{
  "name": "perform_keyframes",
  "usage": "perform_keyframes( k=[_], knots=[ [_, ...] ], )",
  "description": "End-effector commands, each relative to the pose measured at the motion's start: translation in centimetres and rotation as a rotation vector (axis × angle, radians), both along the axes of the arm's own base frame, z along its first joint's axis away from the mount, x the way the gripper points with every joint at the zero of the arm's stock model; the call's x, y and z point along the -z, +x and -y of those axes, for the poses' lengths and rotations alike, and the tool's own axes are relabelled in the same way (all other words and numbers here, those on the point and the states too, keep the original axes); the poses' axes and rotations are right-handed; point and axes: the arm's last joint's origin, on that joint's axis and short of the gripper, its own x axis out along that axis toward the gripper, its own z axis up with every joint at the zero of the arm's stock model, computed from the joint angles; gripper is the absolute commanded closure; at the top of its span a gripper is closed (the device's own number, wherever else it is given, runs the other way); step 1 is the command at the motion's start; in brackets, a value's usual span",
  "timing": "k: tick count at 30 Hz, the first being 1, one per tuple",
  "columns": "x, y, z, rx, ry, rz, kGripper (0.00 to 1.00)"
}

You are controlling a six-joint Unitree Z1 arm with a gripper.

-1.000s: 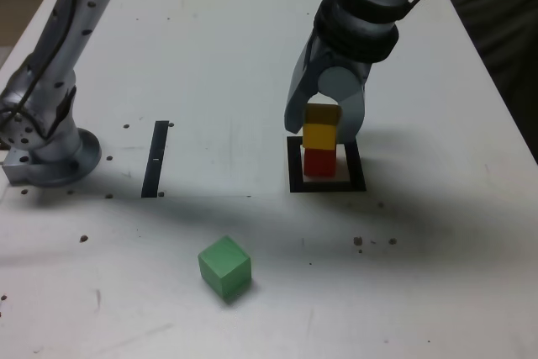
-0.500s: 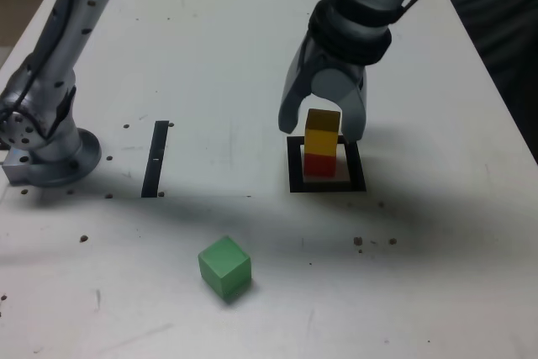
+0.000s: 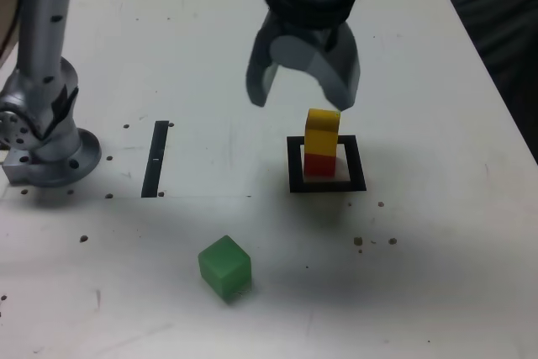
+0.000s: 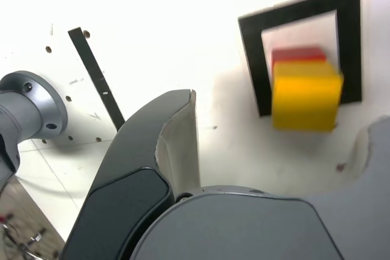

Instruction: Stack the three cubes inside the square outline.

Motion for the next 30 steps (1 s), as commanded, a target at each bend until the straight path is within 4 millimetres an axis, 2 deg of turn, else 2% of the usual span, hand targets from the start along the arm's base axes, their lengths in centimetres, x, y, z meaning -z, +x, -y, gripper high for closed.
perform_keyframes(
  k=[1, 7, 18, 23, 30],
  knots=[
    [-0.3, -1.1, 0.9, 0.023, -0.003, 0.015, 0.00],
    [0.4, -3.6, 3.5, 0.071, -0.030, 0.016, 0.00],
    [2.4, -6.4, 8.7, 0.137, -0.089, 0.002, 0.01],
    [3.0, -7.2, 10.7, 0.164, -0.096, -0.006, 0.01],
    [4.1, -7.3, 11.8, 0.212, -0.109, -0.002, 0.01]
  ],
)
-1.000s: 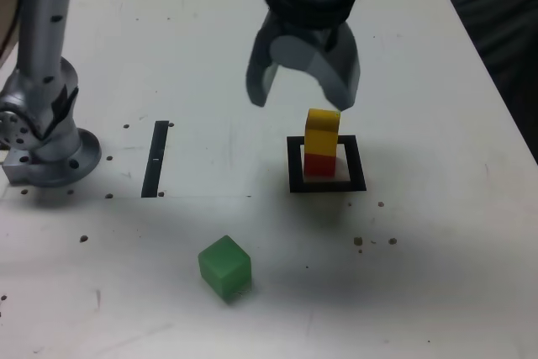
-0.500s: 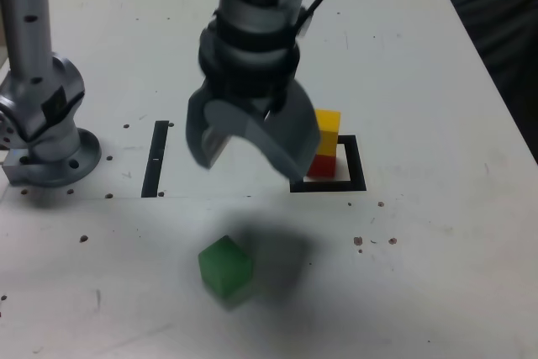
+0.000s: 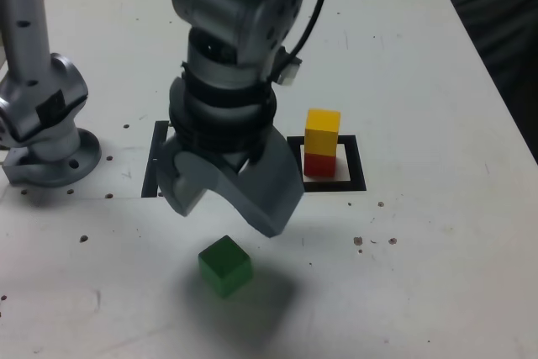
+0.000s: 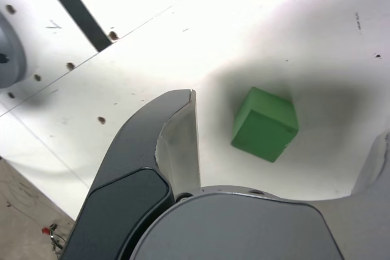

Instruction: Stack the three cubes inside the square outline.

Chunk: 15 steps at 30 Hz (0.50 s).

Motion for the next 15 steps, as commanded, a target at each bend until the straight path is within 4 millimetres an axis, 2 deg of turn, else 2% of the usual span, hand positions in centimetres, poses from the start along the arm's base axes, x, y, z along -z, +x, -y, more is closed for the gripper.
perform_keyframes(
  k=[1, 9, 15],
  knots=[
    [0.2, 0.0, 0.4, 0.043, -0.007, 0.015, 0.01],
    [0.2, -1.0, 1.6, 0.314, -0.014, 0.070, 0.01],
    [0.8, -1.9, 1.3, 0.365, 0.013, 0.027, 0.01]
  ],
)
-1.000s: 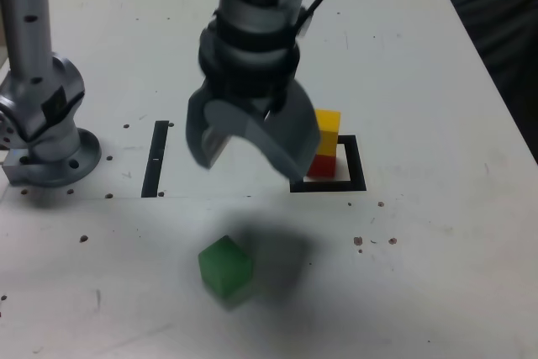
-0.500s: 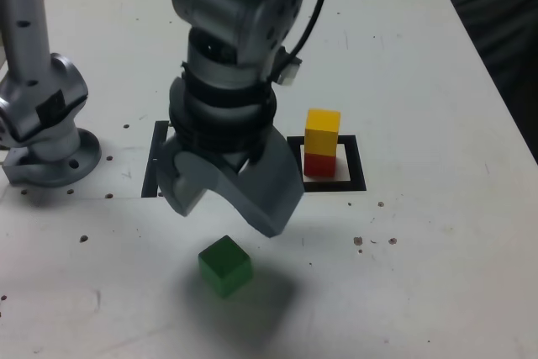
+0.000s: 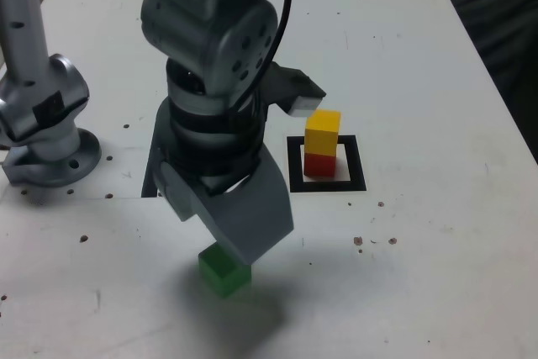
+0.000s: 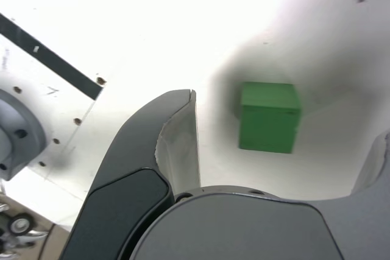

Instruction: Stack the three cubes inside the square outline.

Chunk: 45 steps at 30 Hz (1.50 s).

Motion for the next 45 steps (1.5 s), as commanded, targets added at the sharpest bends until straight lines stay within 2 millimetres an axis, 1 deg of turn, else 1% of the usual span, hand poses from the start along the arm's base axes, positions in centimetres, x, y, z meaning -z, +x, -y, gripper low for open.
perform_keyframes(
  k=[1, 5, 9, 19, 24, 27, 29, 31, 33, 37, 39, 41, 45],
  knots=[
    [-0.1, -0.2, -0.2, 0.005, 0.005, -0.006, 0.01],
    [-0.1, -0.2, -0.1, 0.009, 0.008, -0.010, 0.01],
    [0.4, -0.1, 0.1, 0.014, 0.015, -0.019, 0.01],
    [3.6, 0.7, 1.5, 0.026, 0.030, -0.071, 0.02],
    [4.6, 1.2, 2.2, 0.030, 0.023, -0.080, 0.04],
    [5.0, 1.4, 2.4, 0.029, 0.014, -0.083, 0.07],
    [5.1, 1.5, 2.5, 0.026, 0.012, -0.086, 0.12],
    [5.2, 1.5, 2.5, 0.018, 0.011, -0.089, 0.20],
    [5.3, 1.5, 2.6, 0.009, 0.011, -0.090, 0.30],
    [5.3, 1.5, 2.5, -0.003, 0.017, -0.087, 0.54],
    [5.3, 1.5, 2.5, -0.003, 0.017, -0.084, 0.64],
    [5.2, 1.5, 2.5, -0.003, 0.017, -0.081, 0.69],
    [5.1, 1.5, 2.5, -0.003, 0.016, -0.080, 0.70]
  ],
)
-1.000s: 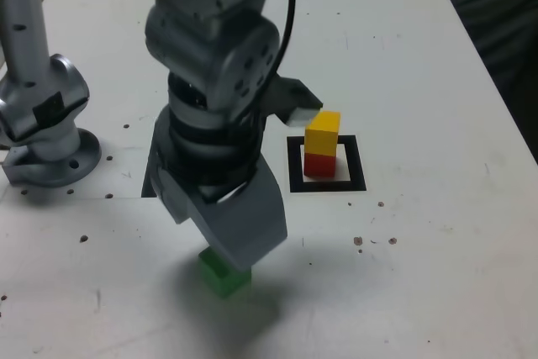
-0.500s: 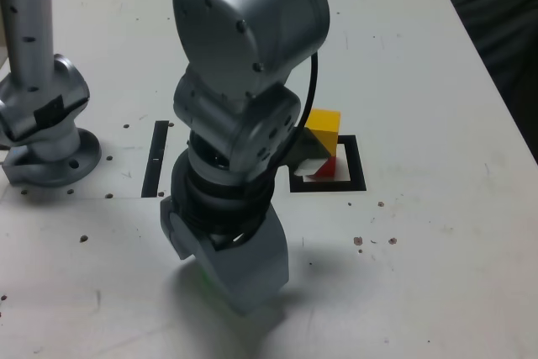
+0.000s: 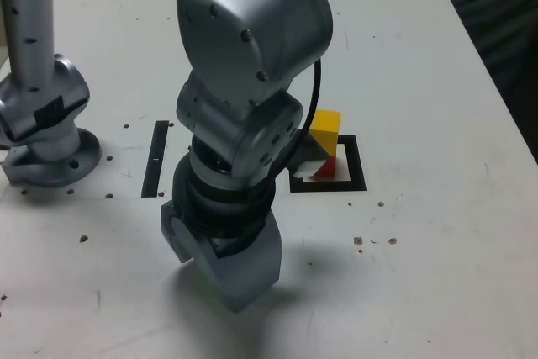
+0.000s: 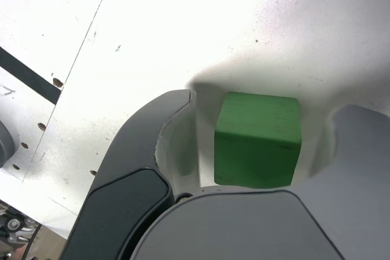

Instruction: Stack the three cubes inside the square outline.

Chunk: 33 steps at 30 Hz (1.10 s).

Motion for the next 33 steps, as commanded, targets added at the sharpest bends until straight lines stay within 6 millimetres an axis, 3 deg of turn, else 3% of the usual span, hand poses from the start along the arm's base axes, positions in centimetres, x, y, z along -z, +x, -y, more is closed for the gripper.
perform_keyframes(
  k=[1, 13, 23, 27, 29, 33],
  knots=[
    [-0.2, 0.0, 0.0, 0.001, -0.004, 0.006, 0.70],
    [-1.0, -0.4, -0.3, 0.003, 0.005, 0.013, 0.70],
    [-5.1, -0.9, -1.7, -0.031, 0.072, 0.022, 0.70],
    [-5.8, -0.8, -2.1, -0.041, 0.085, 0.014, 0.69],
    [-5.7, -0.8, -2.2, -0.045, 0.085, 0.012, 0.57],
    [-5.3, -0.8, -2.1, -0.050, 0.067, 0.011, 0.18]
  ],
)
